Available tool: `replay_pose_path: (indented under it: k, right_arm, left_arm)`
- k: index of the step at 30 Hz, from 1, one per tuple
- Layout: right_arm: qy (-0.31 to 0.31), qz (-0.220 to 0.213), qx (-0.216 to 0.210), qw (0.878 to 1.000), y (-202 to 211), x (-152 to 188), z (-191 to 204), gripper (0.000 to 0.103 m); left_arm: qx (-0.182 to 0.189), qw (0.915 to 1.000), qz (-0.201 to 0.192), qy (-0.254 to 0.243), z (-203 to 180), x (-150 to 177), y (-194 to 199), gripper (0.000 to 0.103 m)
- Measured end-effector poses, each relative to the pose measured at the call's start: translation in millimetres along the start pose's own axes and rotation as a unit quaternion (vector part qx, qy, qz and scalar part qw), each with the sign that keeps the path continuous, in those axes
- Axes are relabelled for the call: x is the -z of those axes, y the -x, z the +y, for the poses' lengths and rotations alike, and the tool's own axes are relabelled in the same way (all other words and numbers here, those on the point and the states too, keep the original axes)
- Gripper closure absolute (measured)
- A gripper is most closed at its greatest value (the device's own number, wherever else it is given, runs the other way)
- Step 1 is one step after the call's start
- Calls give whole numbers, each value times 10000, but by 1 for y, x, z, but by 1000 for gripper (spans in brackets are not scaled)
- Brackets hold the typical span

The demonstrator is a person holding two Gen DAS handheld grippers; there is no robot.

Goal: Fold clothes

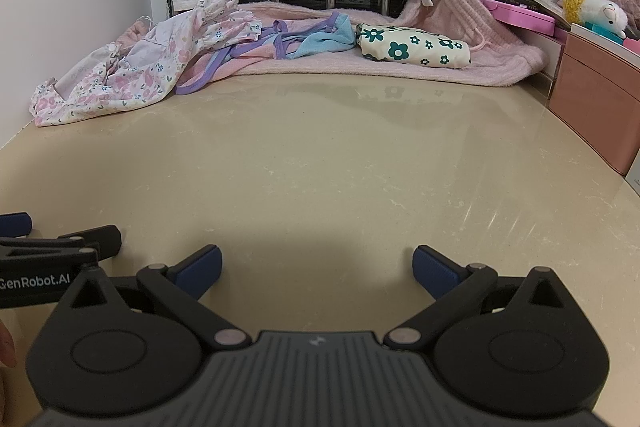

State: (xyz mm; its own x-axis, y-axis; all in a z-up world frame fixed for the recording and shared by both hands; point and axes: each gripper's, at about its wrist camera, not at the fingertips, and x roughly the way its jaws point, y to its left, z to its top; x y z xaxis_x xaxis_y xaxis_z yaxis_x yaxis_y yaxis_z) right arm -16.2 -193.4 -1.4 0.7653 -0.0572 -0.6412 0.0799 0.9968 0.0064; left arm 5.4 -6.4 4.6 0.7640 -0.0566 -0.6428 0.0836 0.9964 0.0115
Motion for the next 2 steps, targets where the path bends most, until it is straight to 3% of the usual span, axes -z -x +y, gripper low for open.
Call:
replay_pose_path:
  k: [2]
  right_arm:
    - [-1, -2, 0, 10000, 0, 0, 0, 1]
  left_arm:
    - [0, 10000, 0, 0, 0, 0, 0, 0]
